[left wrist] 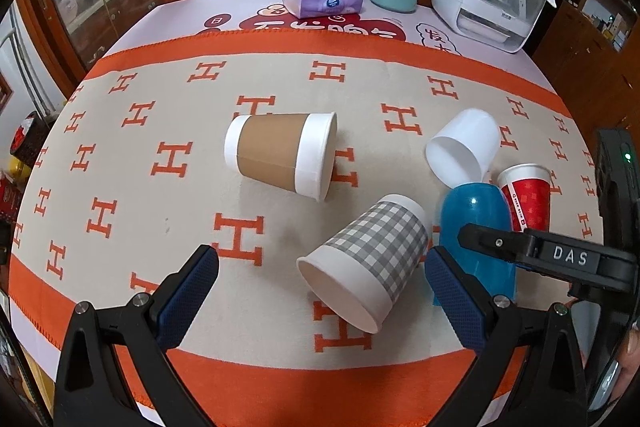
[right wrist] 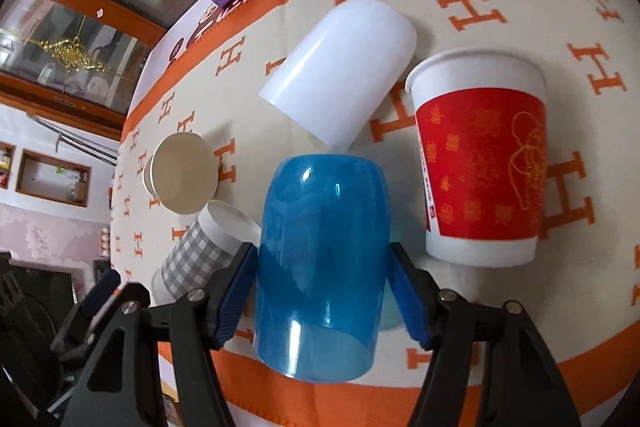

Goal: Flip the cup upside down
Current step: 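Lift the blue cup with the right tool and carry it toward the left tool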

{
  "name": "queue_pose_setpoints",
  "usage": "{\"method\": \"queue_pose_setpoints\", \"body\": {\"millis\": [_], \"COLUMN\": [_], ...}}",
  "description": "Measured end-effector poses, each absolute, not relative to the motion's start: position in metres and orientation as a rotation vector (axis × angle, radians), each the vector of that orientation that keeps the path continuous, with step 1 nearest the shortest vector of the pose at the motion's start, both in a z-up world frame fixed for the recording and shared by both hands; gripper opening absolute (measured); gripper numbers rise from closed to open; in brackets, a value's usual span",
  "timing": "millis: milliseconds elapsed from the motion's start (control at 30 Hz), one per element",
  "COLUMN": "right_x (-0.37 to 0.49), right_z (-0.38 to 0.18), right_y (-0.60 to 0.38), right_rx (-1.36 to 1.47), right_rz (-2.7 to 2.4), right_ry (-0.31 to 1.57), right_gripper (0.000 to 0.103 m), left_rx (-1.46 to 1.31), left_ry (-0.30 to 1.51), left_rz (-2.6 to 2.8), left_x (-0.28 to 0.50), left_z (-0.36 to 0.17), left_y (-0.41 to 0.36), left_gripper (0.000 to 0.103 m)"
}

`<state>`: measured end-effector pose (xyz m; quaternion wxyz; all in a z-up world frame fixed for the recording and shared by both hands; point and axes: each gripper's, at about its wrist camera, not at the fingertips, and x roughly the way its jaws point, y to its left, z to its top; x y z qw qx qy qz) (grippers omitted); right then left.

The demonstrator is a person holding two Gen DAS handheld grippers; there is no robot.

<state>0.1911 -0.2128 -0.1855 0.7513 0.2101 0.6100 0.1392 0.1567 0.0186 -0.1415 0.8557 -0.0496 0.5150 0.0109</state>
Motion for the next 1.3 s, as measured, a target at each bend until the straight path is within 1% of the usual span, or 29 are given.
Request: {"method": "queue_pose_setpoints", "body": {"millis": [267,433,633,933,1300], "right_x": [0.155,0.127,0.114,0.109,0.103], "right_z": [-0.158,-0.175,-0.205,-0.207,-0.196], "right_y": [-0.202,-0.185,-0.169,-0.161,-0.17], "right_rx": [0.441,0.438,0.483,0.529,0.503], "right_rz": [0.401,0.461,0.517,0.538,0.508], "right_ry": [1.303,1.373,1.47,1.472,1.41], "right_gripper": [0.065,0.065,0.065,0.066,0.067], "left_rx": [-0.109,-0.096,-0.1,-0.098,-0.095], "left_ry": [1.062,1.063,1.116,1.181,1.222], "left_rz": [0.036,0.037,0.032,0.011,-0.059], "left_x": [0.139,0.117,0.089,0.063,0.065], "left_z": [-0.133,-0.131,-0.146,-0.167,-0.176], "left_y": [0.029,0.039,0.052,0.055,0.039], "left_gripper": [0.102,0.102,0.102,0.102,0.102]}}
